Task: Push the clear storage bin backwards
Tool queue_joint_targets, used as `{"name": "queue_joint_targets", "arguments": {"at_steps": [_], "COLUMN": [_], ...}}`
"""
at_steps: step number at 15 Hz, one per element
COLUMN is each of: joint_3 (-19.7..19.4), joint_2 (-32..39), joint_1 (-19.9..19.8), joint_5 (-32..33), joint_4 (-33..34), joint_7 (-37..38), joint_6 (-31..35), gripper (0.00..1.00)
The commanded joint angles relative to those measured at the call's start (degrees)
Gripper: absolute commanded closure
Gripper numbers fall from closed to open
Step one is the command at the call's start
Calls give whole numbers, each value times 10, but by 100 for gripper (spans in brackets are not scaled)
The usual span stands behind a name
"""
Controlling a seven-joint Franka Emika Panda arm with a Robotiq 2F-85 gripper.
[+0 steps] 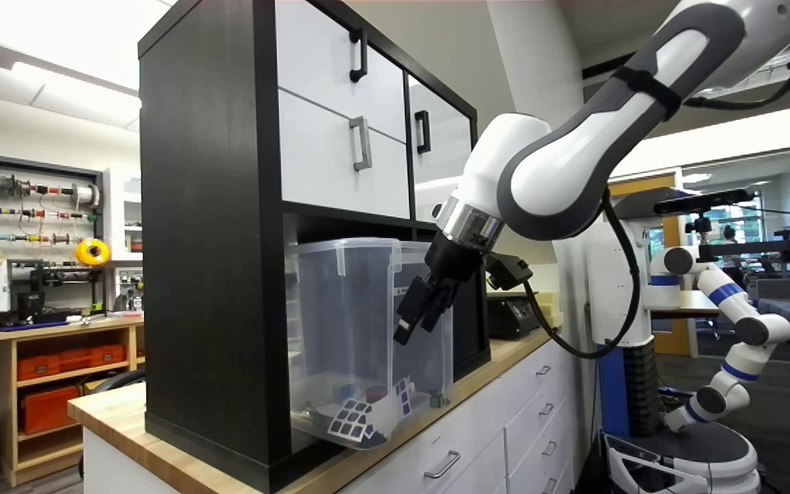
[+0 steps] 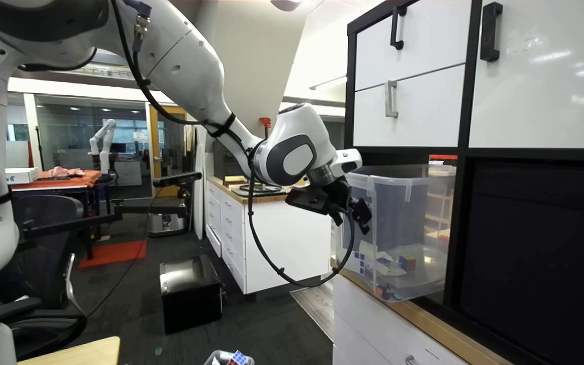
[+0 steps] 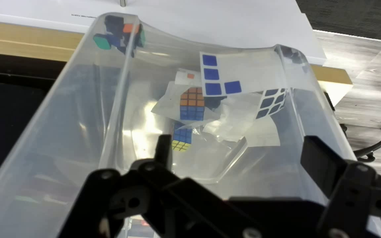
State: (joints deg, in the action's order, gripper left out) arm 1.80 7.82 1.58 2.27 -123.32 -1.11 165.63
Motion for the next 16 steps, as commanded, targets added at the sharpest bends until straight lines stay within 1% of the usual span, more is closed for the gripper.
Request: {"name": "queue_joint_targets", "arguments": {"at_steps": [1, 6, 16], "joint_3": [-9, -11, -14], "joint_2": [31, 63, 145], "joint_1": [7, 10, 11], "joint_5": [21, 37, 33], "joint_4": [48, 90, 198], "joint_7": [13, 8, 0], "joint_6": [8, 5, -1], "gripper": [0, 0, 0]}}
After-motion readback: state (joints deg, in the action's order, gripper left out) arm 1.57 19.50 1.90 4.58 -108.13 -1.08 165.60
